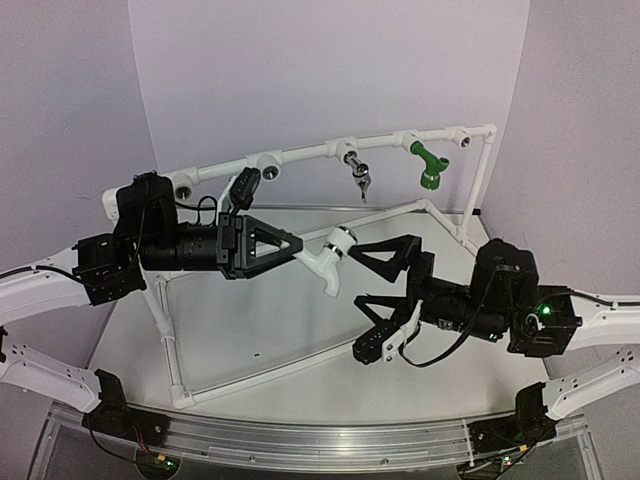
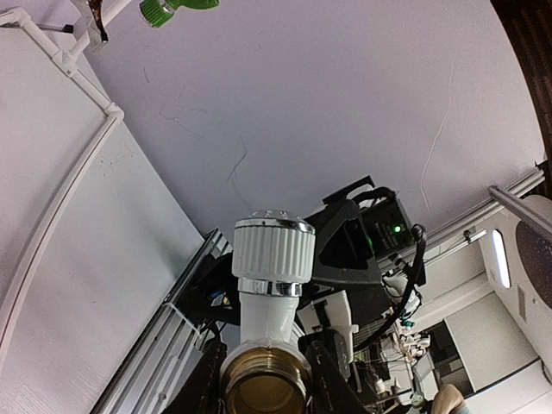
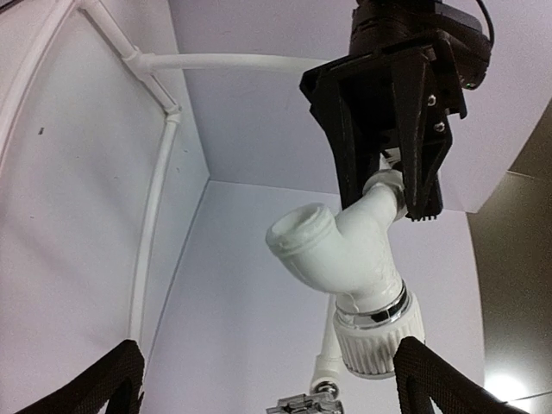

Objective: Install the water faucets

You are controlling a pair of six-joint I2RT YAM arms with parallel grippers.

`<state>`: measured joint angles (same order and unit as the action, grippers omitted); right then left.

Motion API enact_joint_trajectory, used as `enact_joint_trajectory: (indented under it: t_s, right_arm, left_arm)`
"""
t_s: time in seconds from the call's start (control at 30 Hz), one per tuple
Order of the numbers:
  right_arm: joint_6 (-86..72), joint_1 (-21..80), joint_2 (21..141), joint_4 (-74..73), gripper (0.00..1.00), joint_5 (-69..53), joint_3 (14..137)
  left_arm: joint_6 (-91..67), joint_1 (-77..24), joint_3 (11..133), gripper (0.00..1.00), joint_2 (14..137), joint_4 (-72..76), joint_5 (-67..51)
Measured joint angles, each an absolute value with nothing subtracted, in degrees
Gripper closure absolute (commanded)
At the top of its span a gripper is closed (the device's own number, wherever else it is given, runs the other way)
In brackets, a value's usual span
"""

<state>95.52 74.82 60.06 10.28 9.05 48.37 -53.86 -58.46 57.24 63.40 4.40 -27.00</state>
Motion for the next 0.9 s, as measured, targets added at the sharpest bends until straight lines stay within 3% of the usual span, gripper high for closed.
enact_joint_trajectory:
  t_s: [0.3, 0.53, 0.9]
  right_arm:
    - [105.2, 77.1, 64.1, 33.2, 0.36, 9.6, 44.2]
    - [111.8, 77.1, 68.0, 36.6, 0.57, 8.7, 44.5]
    - [114.3, 77.1, 70.8, 38.1, 0.76, 7.7, 46.6]
  left_arm:
    - [-59.7, -58.5, 56.9, 1.00, 65.8, 9.2, -27.8]
    - [-62.0, -58.5, 56.9, 1.00, 67.7, 10.6, -30.1]
    - [-64.2, -58.5, 56.9, 1.00, 68.0, 13.1, -32.1]
